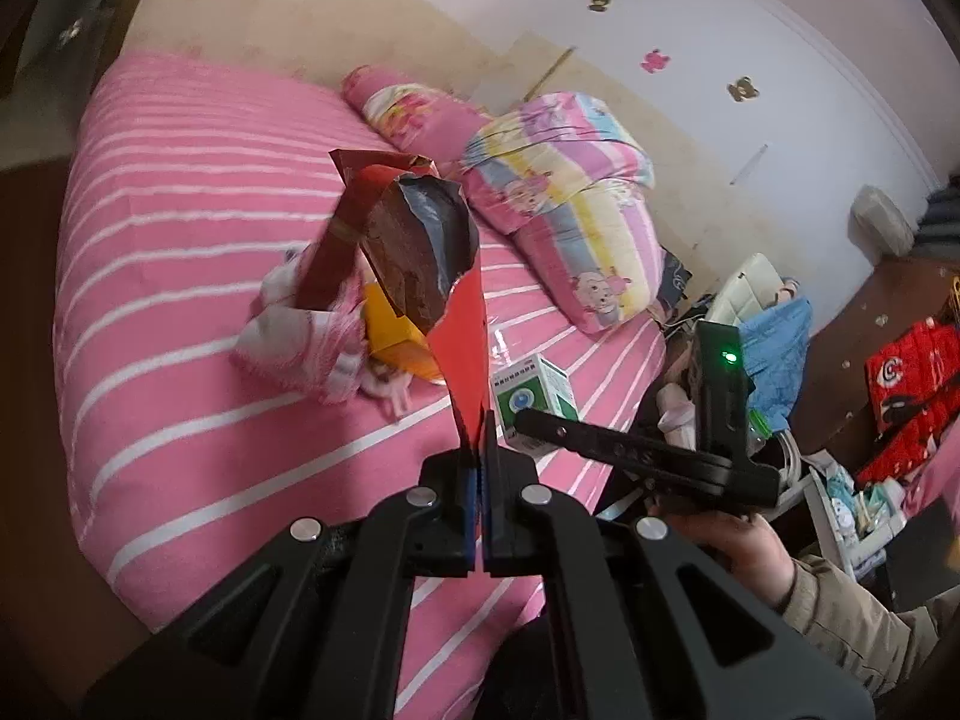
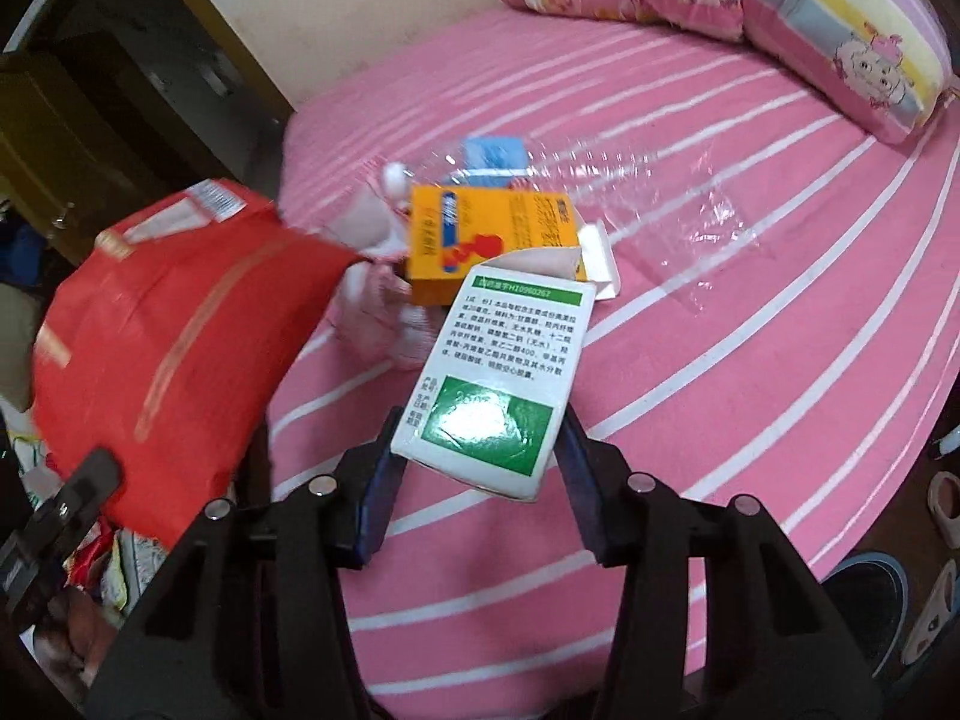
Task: Collect trash
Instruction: 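Grasp the green-and-white box with the right tool while the left tool holds the red bag, then carry the red bag and green box with both tools over the blue bin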
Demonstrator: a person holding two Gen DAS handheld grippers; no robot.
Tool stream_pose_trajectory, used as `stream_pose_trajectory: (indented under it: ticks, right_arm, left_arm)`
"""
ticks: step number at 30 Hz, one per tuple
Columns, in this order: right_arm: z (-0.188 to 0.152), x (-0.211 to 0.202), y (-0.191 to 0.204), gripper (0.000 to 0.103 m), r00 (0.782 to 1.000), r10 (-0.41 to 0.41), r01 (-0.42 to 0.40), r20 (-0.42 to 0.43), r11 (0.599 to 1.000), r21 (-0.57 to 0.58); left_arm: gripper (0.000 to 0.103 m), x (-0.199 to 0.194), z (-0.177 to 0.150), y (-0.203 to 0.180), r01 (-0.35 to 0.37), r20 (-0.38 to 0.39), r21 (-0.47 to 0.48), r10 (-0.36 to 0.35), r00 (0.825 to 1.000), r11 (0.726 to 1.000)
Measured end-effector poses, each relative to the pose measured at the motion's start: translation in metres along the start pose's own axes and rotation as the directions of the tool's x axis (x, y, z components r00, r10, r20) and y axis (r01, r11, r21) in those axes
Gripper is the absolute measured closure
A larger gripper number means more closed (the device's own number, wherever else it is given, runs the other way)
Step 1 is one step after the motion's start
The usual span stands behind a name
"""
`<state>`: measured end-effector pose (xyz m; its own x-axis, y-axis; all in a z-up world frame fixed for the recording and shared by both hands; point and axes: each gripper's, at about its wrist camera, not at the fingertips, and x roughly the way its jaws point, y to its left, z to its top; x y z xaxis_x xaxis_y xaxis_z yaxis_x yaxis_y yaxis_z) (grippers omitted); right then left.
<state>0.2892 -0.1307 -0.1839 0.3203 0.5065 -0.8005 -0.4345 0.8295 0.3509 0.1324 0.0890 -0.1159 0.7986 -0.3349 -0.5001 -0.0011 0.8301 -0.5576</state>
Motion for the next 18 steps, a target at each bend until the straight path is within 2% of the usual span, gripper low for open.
stream_pose_trajectory:
  ticks: [5,9,18]
  right_arm:
    - [-0.005,-0.040,0.005,0.053,0.998,0.031,-0.031,0.051,1.000,-0.002]
    - [-0.015,-0.073,0.005,0.053,0.996,0.023,-0.023,0.088,1.000,0.001]
    - [-0.068,-0.144,-0.046,0.053,0.987,-0.069,0.057,0.146,0.995,0.087]
  left_arm:
    - [0.103,-0.010,0.003,-0.034,0.018,0.010,0.055,-0.018,1.000,0.998]
    - [0.103,-0.011,-0.001,-0.062,0.037,-0.006,0.104,-0.036,0.999,0.994]
    - [0.103,0.012,-0.033,-0.131,0.120,-0.107,0.199,-0.100,0.989,0.973]
